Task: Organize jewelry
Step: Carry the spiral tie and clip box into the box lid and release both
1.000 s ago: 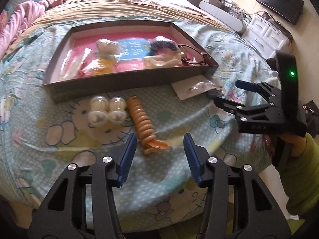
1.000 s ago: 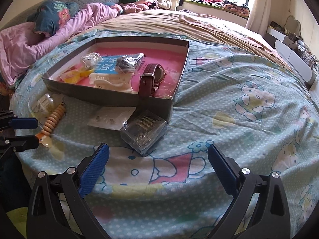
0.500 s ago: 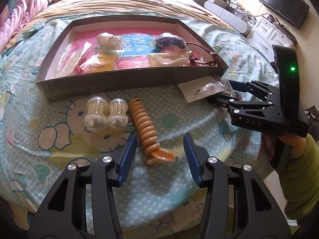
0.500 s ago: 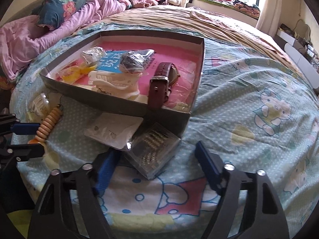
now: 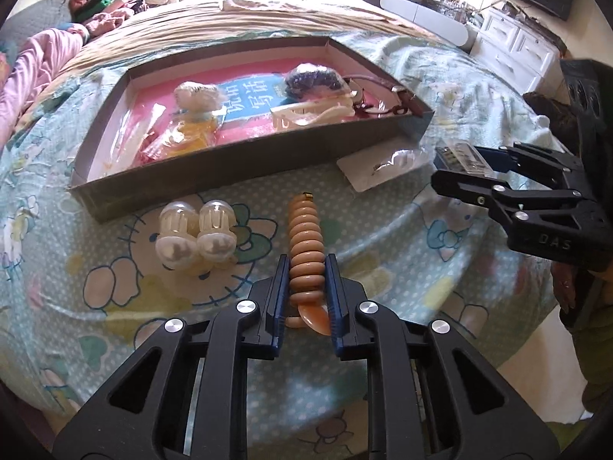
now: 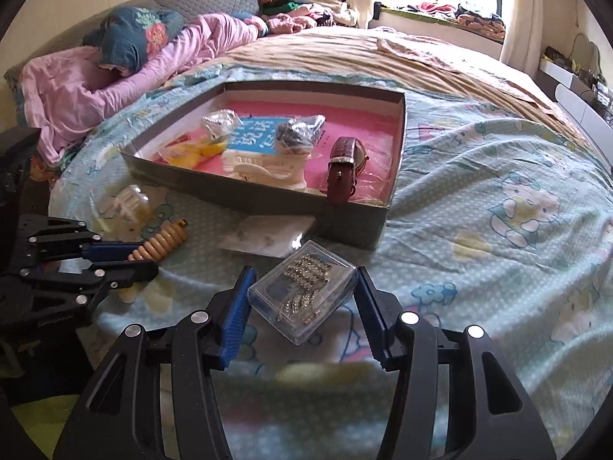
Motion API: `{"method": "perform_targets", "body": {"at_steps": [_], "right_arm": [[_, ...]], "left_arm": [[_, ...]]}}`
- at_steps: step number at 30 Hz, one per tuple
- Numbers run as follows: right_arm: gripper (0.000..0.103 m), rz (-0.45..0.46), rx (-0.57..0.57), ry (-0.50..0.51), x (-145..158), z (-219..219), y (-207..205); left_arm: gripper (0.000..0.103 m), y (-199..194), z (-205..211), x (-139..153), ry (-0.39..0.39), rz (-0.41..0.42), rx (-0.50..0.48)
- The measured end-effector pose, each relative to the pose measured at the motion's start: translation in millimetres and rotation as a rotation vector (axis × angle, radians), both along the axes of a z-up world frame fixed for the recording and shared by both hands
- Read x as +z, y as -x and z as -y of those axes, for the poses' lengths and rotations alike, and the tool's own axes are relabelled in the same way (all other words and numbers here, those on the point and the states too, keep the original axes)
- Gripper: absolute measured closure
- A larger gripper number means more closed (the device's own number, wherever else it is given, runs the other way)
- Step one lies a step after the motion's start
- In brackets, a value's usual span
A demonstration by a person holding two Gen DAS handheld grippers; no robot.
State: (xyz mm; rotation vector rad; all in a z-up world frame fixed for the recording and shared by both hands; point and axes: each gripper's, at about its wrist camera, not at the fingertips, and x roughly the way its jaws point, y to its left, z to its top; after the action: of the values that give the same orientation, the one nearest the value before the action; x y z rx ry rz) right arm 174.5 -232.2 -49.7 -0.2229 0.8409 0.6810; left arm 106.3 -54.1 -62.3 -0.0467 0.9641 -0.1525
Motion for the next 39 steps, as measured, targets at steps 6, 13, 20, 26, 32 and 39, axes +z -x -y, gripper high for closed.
{"method": "perform_targets", "body": {"at_steps": [6, 13, 20, 26, 32, 39], "right_arm": [[0.052, 0.025, 0.008, -0.028, 16.8, 2.8, 11.4], [0.052, 0.055, 0.039, -0.053, 35.5, -7.8, 17.7], [0.052, 0.069, 0.06, -0.07, 45.0, -27.4, 17.9], [0.052, 0.069, 0.091, -0.086, 48.4, -47.8, 15.8], [0.052, 0.078, 0.118, -0.092, 51.1, -66.5, 11.2], [0.052, 0.086, 0.125, -0.096, 52.5, -80.9, 2.5]], "left_arm": [[0.092, 8.4, -12.2, 28.6, 0.037, 0.076, 0.018], [0.092, 10.5, -38.1, 54.1, 0.055, 0.146, 0.08], [0.092, 9.7, -62.8, 61.3, 0.07, 0.167, 0.141], [0.092, 7.2, -80.6, 64.4, 0.063, 0.187, 0.194], [0.092, 2.0, -91.8, 63.1, 0.064, 0.184, 0.224], [0.092, -5.8, -99.8, 59.0, 0.067, 0.176, 0.246]]}}
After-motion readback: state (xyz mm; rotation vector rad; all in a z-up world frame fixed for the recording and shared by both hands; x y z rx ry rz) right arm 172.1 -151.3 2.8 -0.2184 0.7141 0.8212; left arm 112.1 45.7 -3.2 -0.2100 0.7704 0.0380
